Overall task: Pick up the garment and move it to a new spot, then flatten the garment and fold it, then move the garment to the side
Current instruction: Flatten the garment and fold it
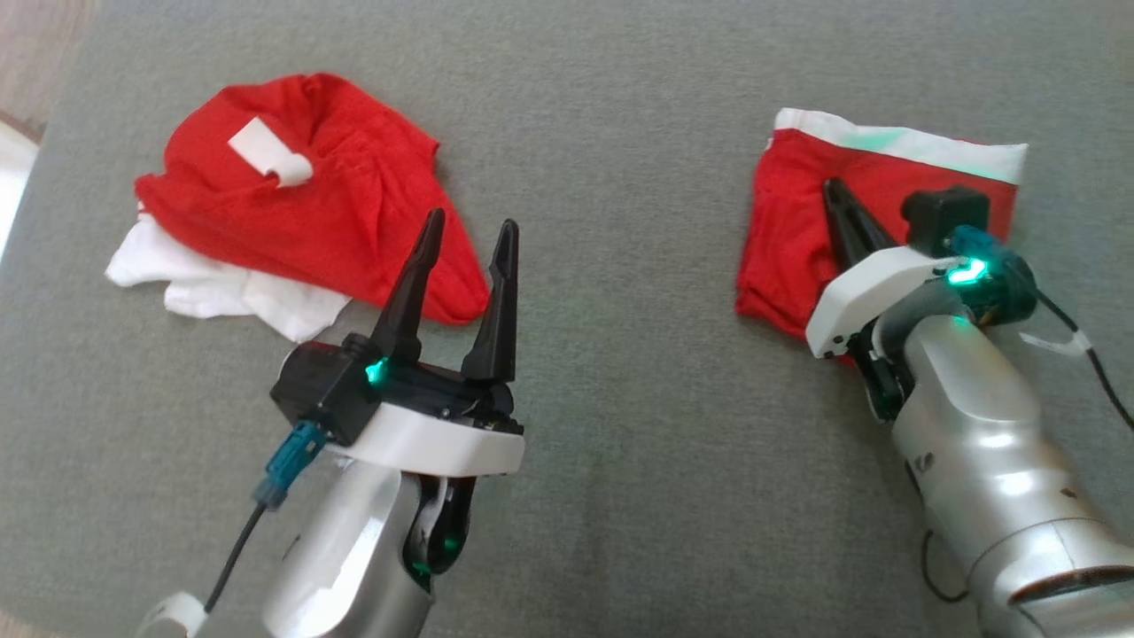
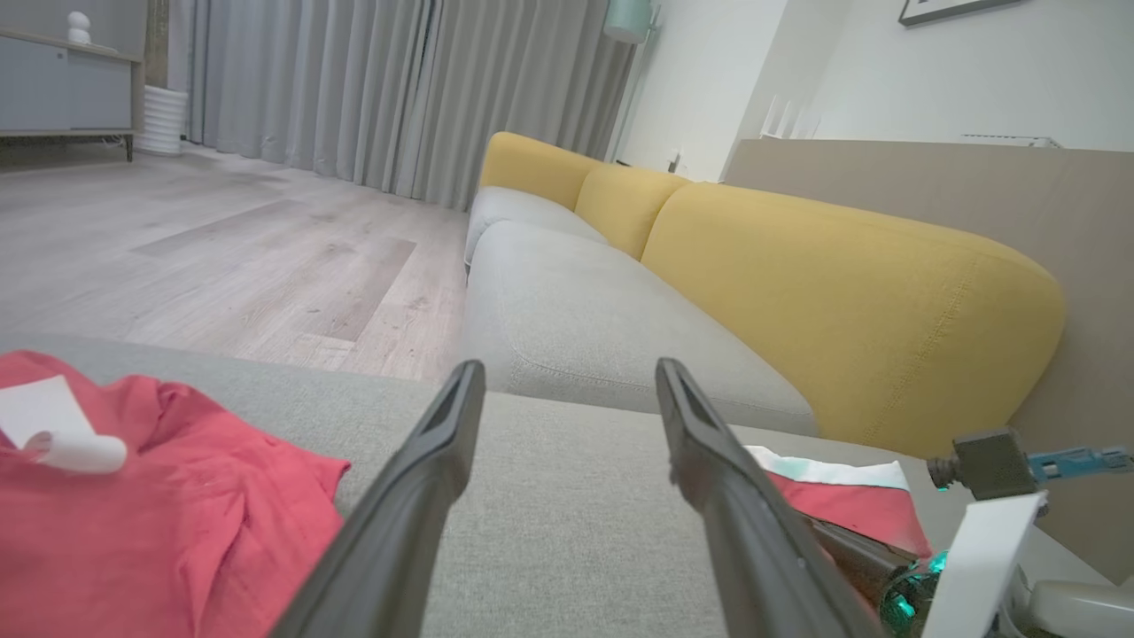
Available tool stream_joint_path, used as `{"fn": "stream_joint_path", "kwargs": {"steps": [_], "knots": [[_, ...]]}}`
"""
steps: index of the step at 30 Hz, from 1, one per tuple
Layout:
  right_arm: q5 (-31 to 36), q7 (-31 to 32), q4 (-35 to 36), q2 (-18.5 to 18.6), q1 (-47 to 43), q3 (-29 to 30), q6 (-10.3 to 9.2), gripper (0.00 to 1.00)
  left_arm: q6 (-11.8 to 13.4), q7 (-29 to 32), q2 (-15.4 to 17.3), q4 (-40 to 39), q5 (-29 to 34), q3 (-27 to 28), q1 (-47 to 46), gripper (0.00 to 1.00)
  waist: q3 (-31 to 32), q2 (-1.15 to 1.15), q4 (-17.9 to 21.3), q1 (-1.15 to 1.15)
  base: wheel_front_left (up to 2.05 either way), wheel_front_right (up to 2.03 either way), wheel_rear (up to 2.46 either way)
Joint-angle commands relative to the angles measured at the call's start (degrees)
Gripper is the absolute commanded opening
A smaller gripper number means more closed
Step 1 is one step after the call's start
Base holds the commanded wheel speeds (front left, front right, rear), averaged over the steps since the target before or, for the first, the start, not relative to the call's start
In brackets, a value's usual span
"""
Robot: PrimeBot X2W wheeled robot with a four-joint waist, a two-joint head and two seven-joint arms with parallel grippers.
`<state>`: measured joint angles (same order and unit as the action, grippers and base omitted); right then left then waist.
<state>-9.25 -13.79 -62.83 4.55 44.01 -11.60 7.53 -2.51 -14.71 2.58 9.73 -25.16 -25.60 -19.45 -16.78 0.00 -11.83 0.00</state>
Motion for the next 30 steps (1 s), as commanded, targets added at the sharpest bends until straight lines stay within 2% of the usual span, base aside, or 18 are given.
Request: {"fn": "stream_joint_path", "kwargs": {"steps": [1, 7, 13, 17, 26, 27, 28, 29, 30], "knots": [[-1.2, -0.8, 2.0, -1.1, -0.2, -1.9, -0.04, 0.00, 0.0, -0.3, 0.3, -1.7, 0.5, 2.5, 0.0, 1.00, 0.8, 0.00, 1.2, 0.00, 0.00, 0.00, 0.00], [-4.2, -1.2, 10.9, 0.1, -2.1, -2.2, -0.04, 0.00, -0.3, -0.3, 0.3, -1.9, 1.5, 4.4, 1.0, 1.00, 3.4, 0.00, 5.3, 0.00, 0.00, 0.00, 0.00], [-4.3, -1.2, 22.8, 2.5, -8.9, 1.5, -0.04, 0.00, -1.0, -0.3, 0.3, -1.5, 2.6, 6.5, 2.3, 1.00, 6.6, 0.00, 9.5, 0.00, 0.00, 0.00, 0.00], [-3.1, -1.2, 28.1, 3.0, -13.4, 4.7, -0.04, 0.00, -1.2, -0.3, 0.3, -1.4, 3.0, 7.5, 3.4, 1.00, 8.1, 0.00, 11.5, 0.00, 0.00, 0.00, 0.00], [-0.9, -1.2, 41.6, -0.3, -27.8, 11.2, -0.04, 0.00, -1.8, -0.3, 0.3, -0.7, 3.7, 9.4, 6.3, 1.00, 10.2, 0.00, 15.0, 0.00, 0.00, 0.00, 0.00], [-0.7, -1.2, 42.7, -0.6, -29.1, 11.3, -0.04, 0.21, -1.8, -0.3, 0.3, -0.5, 3.8, 9.6, 6.6, 1.00, 10.3, 0.00, 15.1, 0.00, 0.00, 0.00, 0.00], [0.0, -1.2, 43.8, -0.9, -30.3, 11.2, -0.04, 0.74, -1.9, -0.3, 0.3, -0.3, 3.9, 9.8, 6.9, 1.00, 10.4, 0.00, 15.3, 0.00, 0.00, 0.00, 0.00], [0.6, -1.2, 44.7, -1.0, -31.4, 11.3, -0.04, 1.00, -2.0, -0.3, 0.3, -0.1, 3.9, 10.0, 7.2, 1.00, 10.5, 0.00, 15.5, 0.00, 0.00, 0.00, 0.00], [0.8, -1.2, 45.3, -1.2, -32.3, 11.7, -0.04, 1.00, -2.1, -0.3, 0.3, 0.1, 4.0, 10.3, 7.4, 1.00, 10.6, 0.00, 15.6, 0.00, 0.00, 0.00, 0.00]]}}
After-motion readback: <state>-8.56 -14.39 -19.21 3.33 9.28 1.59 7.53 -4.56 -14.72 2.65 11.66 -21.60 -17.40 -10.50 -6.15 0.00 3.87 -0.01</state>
